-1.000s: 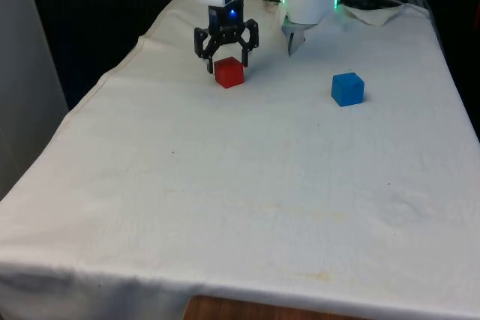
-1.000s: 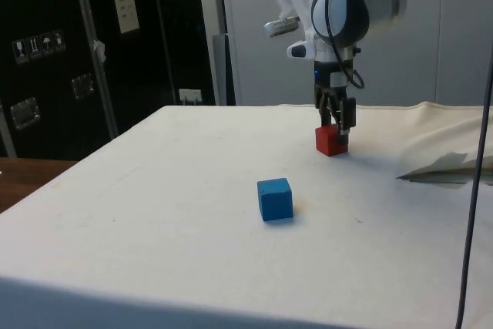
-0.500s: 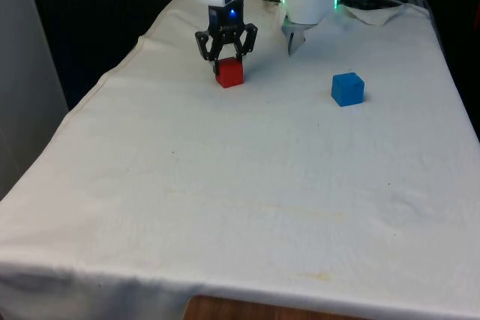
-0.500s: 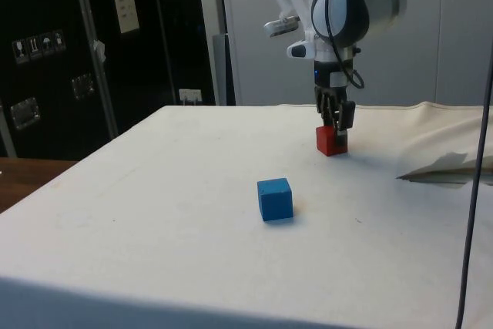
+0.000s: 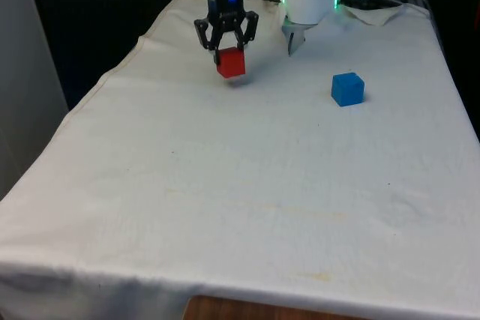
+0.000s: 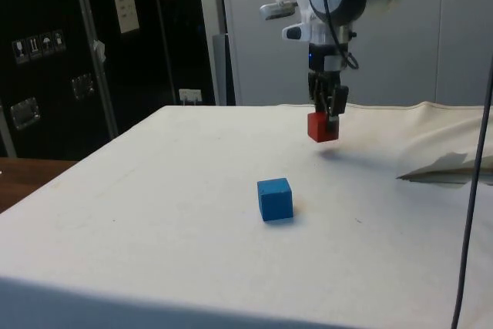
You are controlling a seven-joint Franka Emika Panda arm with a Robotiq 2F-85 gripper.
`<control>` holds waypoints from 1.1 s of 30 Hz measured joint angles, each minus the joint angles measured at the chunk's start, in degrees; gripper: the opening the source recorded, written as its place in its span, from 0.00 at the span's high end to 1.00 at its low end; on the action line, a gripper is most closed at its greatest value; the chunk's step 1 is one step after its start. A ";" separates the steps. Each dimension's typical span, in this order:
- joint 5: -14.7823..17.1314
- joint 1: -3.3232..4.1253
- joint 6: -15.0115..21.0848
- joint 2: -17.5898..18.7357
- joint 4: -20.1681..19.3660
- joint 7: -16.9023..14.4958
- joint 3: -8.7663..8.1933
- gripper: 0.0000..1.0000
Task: Stack the two cubes.
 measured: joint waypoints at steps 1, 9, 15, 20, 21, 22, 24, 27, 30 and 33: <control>-0.11 0.00 -0.40 -0.57 0.00 0.00 -0.11 0.97; -0.92 0.00 -4.58 -5.16 0.52 0.29 -0.29 0.97; -0.92 0.11 -5.79 -6.42 0.74 0.69 0.11 0.97; -0.92 0.29 -7.22 -7.79 1.26 2.01 1.43 0.97; -0.92 0.29 -7.45 -8.08 1.32 2.23 1.66 0.97; -0.92 0.34 -7.91 -8.59 1.43 2.64 2.18 0.97; -0.92 0.34 -8.14 -8.82 1.55 2.86 2.41 0.97; -0.92 0.40 -8.88 -9.34 1.83 3.55 3.32 0.97; -0.92 0.46 -9.05 -9.68 1.95 4.24 4.30 0.97; -0.92 0.57 -9.51 -10.03 2.41 5.04 5.33 0.97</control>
